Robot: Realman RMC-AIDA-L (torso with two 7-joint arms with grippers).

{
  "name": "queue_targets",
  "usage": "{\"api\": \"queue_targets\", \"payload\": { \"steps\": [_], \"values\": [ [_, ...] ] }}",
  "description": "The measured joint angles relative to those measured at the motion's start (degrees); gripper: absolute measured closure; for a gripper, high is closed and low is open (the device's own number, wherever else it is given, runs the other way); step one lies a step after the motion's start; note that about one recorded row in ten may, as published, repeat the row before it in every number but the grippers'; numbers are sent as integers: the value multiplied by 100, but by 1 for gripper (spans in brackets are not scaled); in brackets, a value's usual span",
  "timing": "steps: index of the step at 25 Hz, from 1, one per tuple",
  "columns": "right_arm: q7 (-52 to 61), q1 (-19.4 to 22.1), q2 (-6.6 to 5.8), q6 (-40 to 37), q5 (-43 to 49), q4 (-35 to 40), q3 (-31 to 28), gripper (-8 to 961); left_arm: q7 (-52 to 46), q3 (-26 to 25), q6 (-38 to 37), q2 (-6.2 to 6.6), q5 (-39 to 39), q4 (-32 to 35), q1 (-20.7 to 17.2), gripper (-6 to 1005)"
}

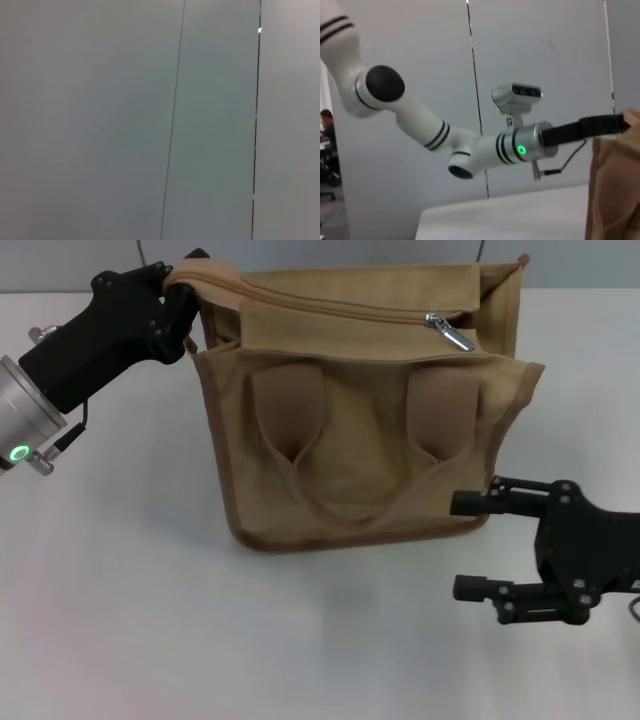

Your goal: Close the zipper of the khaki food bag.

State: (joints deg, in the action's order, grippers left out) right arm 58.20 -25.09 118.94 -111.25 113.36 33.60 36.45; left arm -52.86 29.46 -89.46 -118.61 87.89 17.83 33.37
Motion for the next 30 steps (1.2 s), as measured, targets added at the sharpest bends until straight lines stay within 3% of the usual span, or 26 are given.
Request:
{"api": "queue_targets", "payload": {
  "steps": [4,10,13,15,16,20,22,24,27,30],
  "values": [
    [-28,-10,0,36,2,-79,16,179,-4,0,6,2,0,0,-55,924],
    [-4,-113,3,53,9,-173,14,179,-147,0,72,10,-3,13,-249,921],
    [-4,-152,5,81,13,-233,15,179,-582,100,68,80,103,259,-426,919],
    [-1,-187,6,172,23,-289,26,179,-1181,314,19,184,342,686,-605,864],
    [-1,-201,6,208,29,-327,29,179,-1578,530,-68,294,541,1060,-739,837],
    [-2,-226,7,307,44,-387,84,179,-2131,755,-466,539,843,1466,-931,728],
    [-2,-245,6,381,49,-404,175,179,-2246,732,-853,702,897,1527,-1034,523],
    [-2,-272,6,460,50,-454,264,179,-2180,721,-1232,785,896,1531,-1123,477],
    [-27,-314,7,519,52,-560,317,179,-1810,755,-1762,770,936,1513,-1232,407],
    [-149,-357,7,506,55,-726,320,179,-1256,897,-2186,616,1133,1485,-1285,338]
  ]
}}
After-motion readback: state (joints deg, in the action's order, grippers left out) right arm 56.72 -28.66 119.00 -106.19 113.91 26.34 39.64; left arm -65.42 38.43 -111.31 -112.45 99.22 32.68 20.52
